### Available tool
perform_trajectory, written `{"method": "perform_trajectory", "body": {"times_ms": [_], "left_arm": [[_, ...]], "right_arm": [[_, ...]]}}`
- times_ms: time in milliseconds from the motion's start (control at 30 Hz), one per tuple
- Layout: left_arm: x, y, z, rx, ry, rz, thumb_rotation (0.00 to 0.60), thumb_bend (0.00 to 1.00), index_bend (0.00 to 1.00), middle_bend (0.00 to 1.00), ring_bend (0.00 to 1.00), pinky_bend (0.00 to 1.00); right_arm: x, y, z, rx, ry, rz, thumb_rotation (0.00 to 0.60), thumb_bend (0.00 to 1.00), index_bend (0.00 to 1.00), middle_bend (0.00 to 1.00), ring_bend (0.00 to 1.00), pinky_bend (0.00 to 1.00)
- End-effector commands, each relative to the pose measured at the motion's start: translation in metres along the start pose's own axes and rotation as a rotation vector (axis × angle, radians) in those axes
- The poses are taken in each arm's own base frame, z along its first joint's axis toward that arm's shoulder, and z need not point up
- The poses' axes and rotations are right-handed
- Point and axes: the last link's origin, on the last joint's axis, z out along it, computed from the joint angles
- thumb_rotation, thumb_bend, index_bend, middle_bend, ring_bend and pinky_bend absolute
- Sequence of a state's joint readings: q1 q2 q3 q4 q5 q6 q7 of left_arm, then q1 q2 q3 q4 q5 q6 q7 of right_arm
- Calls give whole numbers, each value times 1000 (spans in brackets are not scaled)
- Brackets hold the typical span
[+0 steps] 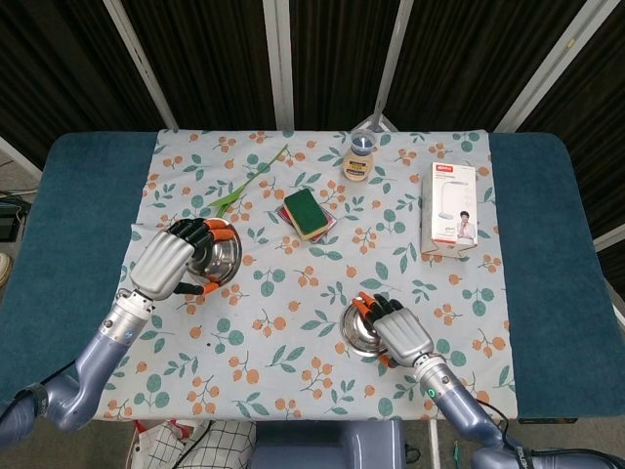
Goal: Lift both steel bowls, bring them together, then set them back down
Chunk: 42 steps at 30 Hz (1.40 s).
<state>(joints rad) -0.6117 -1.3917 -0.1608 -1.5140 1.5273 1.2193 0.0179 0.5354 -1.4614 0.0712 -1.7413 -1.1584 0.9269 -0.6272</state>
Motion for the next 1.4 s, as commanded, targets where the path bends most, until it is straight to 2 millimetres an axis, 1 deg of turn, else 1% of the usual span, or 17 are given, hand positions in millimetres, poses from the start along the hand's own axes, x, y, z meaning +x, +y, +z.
{"method": "perform_trajectory", "body": {"times_ms": [33, 267, 333, 400, 433, 467, 533, 600, 667, 700, 800, 1000, 1100, 1233, 1333, 1400], "left_arm": [[-1, -1, 1, 2, -4, 0, 600, 487, 501, 634, 522, 757], [-3, -3, 1, 7, -8, 7, 600, 487, 502, 634, 522, 757], [-3, -3, 2, 9, -9, 8, 600, 488, 502, 634, 522, 756], [-3, -4, 2, 10, -8, 9, 600, 488, 502, 634, 522, 757], [-3, -4, 2, 11, -8, 9, 600, 488, 501, 634, 522, 757], [-3, -4, 3, 11, -9, 8, 600, 488, 501, 634, 522, 757], [-3, -4, 2, 11, -9, 10, 600, 489, 501, 634, 522, 757], [-3, -5, 2, 12, -11, 10, 600, 488, 501, 634, 522, 757], [-4, -5, 2, 13, -14, 10, 600, 488, 501, 634, 522, 757], [-4, -6, 1, 14, -15, 10, 600, 490, 501, 634, 522, 757], [-4, -7, 1, 14, -17, 7, 600, 501, 502, 635, 522, 757], [-4, -4, 0, 4, -7, -8, 600, 520, 502, 634, 522, 757], [-4, 0, 0, -16, 5, -20, 600, 533, 501, 632, 522, 756], [-2, 12, -2, -69, 51, -85, 600, 540, 489, 630, 521, 757], [0, 23, -3, -126, 113, -167, 600, 517, 490, 631, 521, 757], [2, 29, -3, -155, 162, -236, 600, 513, 491, 631, 521, 757]], "right_arm": [[-2, 0, 2, -5, -11, -4, 600, 264, 20, 42, 81, 314], [-7, 0, 6, -12, -27, -19, 600, 264, 249, 218, 274, 524], [-7, 0, 7, -12, -26, -28, 600, 264, 337, 311, 381, 603], [-6, -2, 8, -12, -19, -41, 600, 264, 461, 448, 541, 711], [-6, -3, 8, -11, -18, -48, 600, 264, 503, 491, 589, 747], [-6, -4, 8, -11, -19, -53, 600, 264, 568, 550, 653, 800], [-5, -5, 8, -11, -21, -63, 600, 264, 682, 646, 749, 885], [-5, -6, 8, -14, -20, -74, 600, 260, 841, 773, 875, 978], [-4, -7, 7, -16, -14, -77, 600, 260, 949, 867, 959, 1000], [-3, -7, 6, -21, -6, -76, 600, 275, 985, 916, 987, 1000], [1, -7, 3, -28, 12, -75, 600, 332, 1000, 993, 1000, 1000], [16, -9, -9, -23, 45, -39, 600, 346, 1000, 1000, 1000, 1000], [30, -9, -16, -8, 70, 12, 600, 345, 1000, 1000, 1000, 1000], [54, -5, -23, 18, 134, 163, 600, 349, 1000, 1000, 1000, 1000], [73, 3, -23, 46, 190, 353, 600, 349, 1000, 1000, 1000, 1000], [84, 8, -21, 65, 238, 513, 600, 349, 1000, 1000, 1000, 1000]]}}
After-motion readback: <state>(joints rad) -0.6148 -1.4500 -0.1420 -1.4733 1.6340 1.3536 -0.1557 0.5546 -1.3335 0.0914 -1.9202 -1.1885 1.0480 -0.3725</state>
